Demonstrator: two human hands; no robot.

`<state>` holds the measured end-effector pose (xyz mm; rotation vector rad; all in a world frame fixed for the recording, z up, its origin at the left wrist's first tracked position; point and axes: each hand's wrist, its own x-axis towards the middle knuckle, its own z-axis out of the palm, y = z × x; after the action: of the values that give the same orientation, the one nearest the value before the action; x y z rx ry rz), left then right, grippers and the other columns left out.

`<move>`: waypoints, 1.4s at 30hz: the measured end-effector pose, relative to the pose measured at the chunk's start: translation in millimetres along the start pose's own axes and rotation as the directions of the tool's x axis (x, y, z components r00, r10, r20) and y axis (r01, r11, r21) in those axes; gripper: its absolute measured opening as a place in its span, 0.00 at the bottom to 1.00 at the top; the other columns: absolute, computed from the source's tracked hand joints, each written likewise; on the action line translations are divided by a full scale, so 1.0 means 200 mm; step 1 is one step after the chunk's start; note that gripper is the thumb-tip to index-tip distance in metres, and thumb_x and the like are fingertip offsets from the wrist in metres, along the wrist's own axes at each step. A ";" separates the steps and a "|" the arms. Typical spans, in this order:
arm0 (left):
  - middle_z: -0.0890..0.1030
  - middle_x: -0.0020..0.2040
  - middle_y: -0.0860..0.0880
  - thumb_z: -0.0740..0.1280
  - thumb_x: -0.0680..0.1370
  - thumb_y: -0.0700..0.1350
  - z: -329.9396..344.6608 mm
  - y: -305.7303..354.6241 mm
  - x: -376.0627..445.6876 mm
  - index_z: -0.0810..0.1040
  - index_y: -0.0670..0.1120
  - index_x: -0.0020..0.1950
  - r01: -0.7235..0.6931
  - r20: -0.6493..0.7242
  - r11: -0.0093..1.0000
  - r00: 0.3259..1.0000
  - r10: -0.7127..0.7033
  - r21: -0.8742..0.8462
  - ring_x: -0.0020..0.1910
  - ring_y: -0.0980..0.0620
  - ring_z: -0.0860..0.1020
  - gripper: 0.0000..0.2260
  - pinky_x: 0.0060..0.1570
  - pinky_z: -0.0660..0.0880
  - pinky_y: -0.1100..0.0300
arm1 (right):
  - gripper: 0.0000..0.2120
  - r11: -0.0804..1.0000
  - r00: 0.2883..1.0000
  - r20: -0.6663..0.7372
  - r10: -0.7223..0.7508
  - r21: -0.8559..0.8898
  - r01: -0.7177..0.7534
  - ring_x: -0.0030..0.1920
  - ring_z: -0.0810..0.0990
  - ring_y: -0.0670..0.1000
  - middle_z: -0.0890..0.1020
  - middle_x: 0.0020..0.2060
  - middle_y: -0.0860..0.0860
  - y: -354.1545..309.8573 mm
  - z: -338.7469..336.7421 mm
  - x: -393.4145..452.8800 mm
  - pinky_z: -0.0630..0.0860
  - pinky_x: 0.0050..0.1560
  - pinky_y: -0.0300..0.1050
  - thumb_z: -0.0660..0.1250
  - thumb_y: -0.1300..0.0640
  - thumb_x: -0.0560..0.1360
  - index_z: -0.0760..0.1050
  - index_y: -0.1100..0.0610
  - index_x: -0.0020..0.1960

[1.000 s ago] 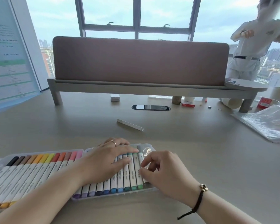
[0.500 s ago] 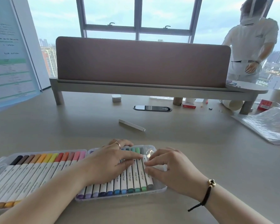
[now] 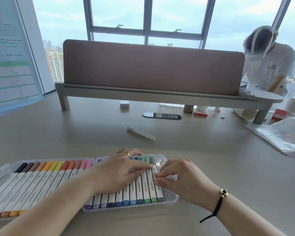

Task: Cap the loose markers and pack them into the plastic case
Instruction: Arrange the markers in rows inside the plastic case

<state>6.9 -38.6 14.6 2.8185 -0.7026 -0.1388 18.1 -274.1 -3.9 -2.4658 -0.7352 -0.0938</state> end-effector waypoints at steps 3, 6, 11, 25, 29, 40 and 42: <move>0.55 0.78 0.63 0.53 0.80 0.67 0.00 -0.01 -0.01 0.61 0.75 0.71 0.018 0.044 0.999 0.999 -0.017 -0.035 0.76 0.60 0.52 0.19 0.73 0.56 0.53 | 0.09 1.000 1.000 -0.002 -0.005 -0.018 0.005 0.50 0.76 0.41 0.82 0.45 0.37 0.00 0.00 0.00 0.73 0.52 0.39 0.71 0.39 0.72 0.84 0.40 0.49; 0.50 0.79 0.66 0.53 0.78 0.70 0.00 -0.02 0.00 0.57 0.73 0.74 -0.001 0.071 0.999 0.997 0.004 -0.044 0.76 0.64 0.45 0.24 0.74 0.43 0.57 | 0.08 1.000 0.995 0.099 -0.003 0.011 0.002 0.46 0.77 0.42 0.81 0.46 0.39 -0.03 -0.04 0.02 0.73 0.48 0.38 0.72 0.40 0.72 0.85 0.42 0.48; 0.48 0.78 0.67 0.55 0.78 0.70 -0.01 -0.05 0.02 0.50 0.66 0.78 -0.007 0.075 1.000 0.997 0.009 -0.027 0.70 0.72 0.41 0.31 0.70 0.38 0.64 | 0.09 0.998 0.944 0.327 0.052 -0.054 -0.036 0.31 0.73 0.40 0.83 0.35 0.45 -0.07 -0.20 0.22 0.69 0.33 0.33 0.73 0.41 0.73 0.84 0.46 0.41; 0.55 0.77 0.68 0.56 0.77 0.70 -0.02 -0.11 0.04 0.57 0.68 0.76 -0.017 0.014 0.995 1.000 0.018 -0.099 0.76 0.64 0.53 0.28 0.73 0.48 0.58 | 0.13 0.958 0.959 -0.002 0.285 -0.024 -0.284 0.42 0.79 0.46 0.79 0.38 0.43 0.11 0.08 0.89 0.73 0.39 0.39 0.77 0.43 0.65 0.81 0.50 0.41; 0.59 0.77 0.68 0.57 0.79 0.67 -0.01 -0.13 0.04 0.62 0.67 0.74 0.003 -0.012 0.991 1.000 -0.004 -0.131 0.75 0.61 0.59 0.24 0.73 0.56 0.54 | 0.11 0.955 0.954 -0.029 0.297 -0.009 -0.298 0.38 0.79 0.46 0.82 0.35 0.46 0.14 0.09 0.88 0.71 0.35 0.37 0.77 0.49 0.70 0.83 0.58 0.39; 0.64 0.74 0.69 0.58 0.81 0.63 0.02 -0.14 0.05 0.69 0.65 0.70 0.016 -0.083 0.982 0.996 -0.032 -0.186 0.70 0.63 0.66 0.18 0.66 0.63 0.60 | 0.04 0.863 0.927 0.002 0.374 0.367 -0.348 0.29 0.76 0.46 0.85 0.36 0.55 0.05 -0.13 0.45 0.71 0.30 0.39 0.70 0.58 0.77 0.80 0.58 0.50; 0.65 0.73 0.68 0.58 0.81 0.63 0.02 -0.15 0.06 0.70 0.65 0.69 0.011 -0.084 0.982 0.996 -0.027 -0.189 0.68 0.65 0.68 0.17 0.64 0.65 0.63 | 0.08 0.599 0.904 0.117 0.412 0.713 -0.365 0.27 0.76 0.46 0.81 0.37 0.61 0.00 -0.16 0.30 0.71 0.28 0.38 0.67 0.63 0.79 0.77 0.60 0.57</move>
<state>29.5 -19.7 2.8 2.6332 -0.6095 -0.0812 72.1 -262.3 36.0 -1.7677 -0.1157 0.2506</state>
